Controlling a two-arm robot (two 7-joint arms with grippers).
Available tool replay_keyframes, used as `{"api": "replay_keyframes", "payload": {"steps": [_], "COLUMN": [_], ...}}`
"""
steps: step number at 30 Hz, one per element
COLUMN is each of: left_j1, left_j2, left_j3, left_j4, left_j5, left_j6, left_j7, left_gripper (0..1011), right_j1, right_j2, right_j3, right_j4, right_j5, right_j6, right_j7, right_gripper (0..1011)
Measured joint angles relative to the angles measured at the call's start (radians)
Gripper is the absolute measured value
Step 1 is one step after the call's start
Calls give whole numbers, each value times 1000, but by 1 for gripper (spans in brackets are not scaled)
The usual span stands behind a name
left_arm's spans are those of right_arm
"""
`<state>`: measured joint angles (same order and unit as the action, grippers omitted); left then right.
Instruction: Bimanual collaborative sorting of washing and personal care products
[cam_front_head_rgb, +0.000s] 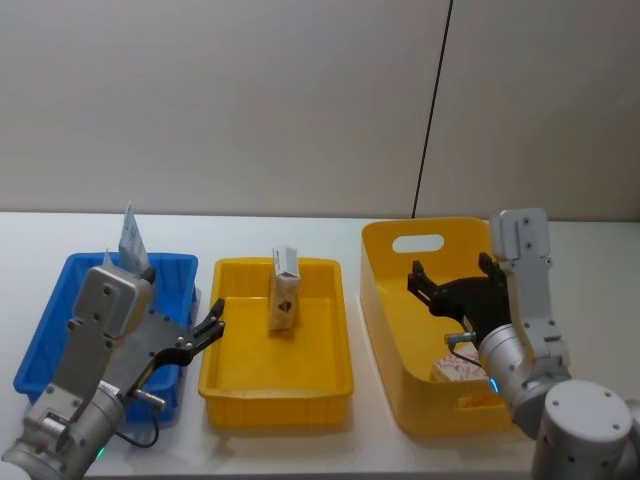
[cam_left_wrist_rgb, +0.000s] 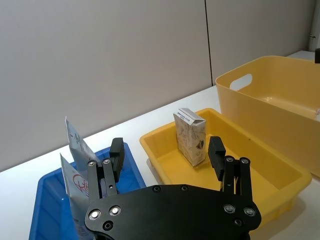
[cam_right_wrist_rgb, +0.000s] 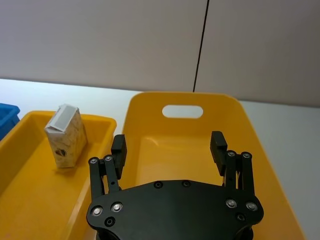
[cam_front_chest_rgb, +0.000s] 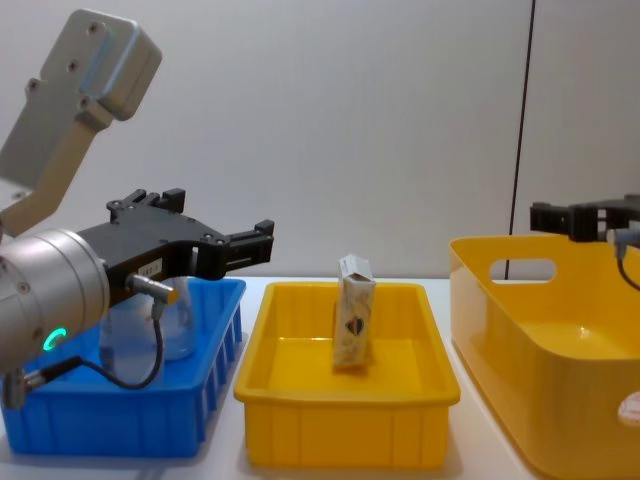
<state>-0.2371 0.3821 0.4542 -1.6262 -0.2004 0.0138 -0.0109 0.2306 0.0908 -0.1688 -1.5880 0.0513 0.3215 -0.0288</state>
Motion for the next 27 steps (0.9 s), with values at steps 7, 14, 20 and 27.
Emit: {"api": "replay_keyframes", "payload": {"steps": [7, 14, 20, 27], "left_j1": [0, 0, 0, -2], "left_j2": [0, -1, -6, -20], "left_j3": [0, -1, -6, -18], "left_j4": [0, 0, 0, 3], "left_j5": [0, 0, 1, 6], "left_j6": [0, 1, 13, 35], "left_j7": [0, 0, 5, 27], "left_gripper": [1001, 1001, 1001, 1001], "right_j1": [-15, -24, -29, -31], "right_j2": [14, 23, 28, 30], "right_j3": [-14, -21, -26, -28], "right_j4": [-18, -29, -35, -38], "right_j5": [-26, -40, -48, -54], "right_j6": [-38, -59, -72, -78], "right_j7": [8, 13, 15, 17], "right_gripper": [1004, 1004, 1004, 1004]}}
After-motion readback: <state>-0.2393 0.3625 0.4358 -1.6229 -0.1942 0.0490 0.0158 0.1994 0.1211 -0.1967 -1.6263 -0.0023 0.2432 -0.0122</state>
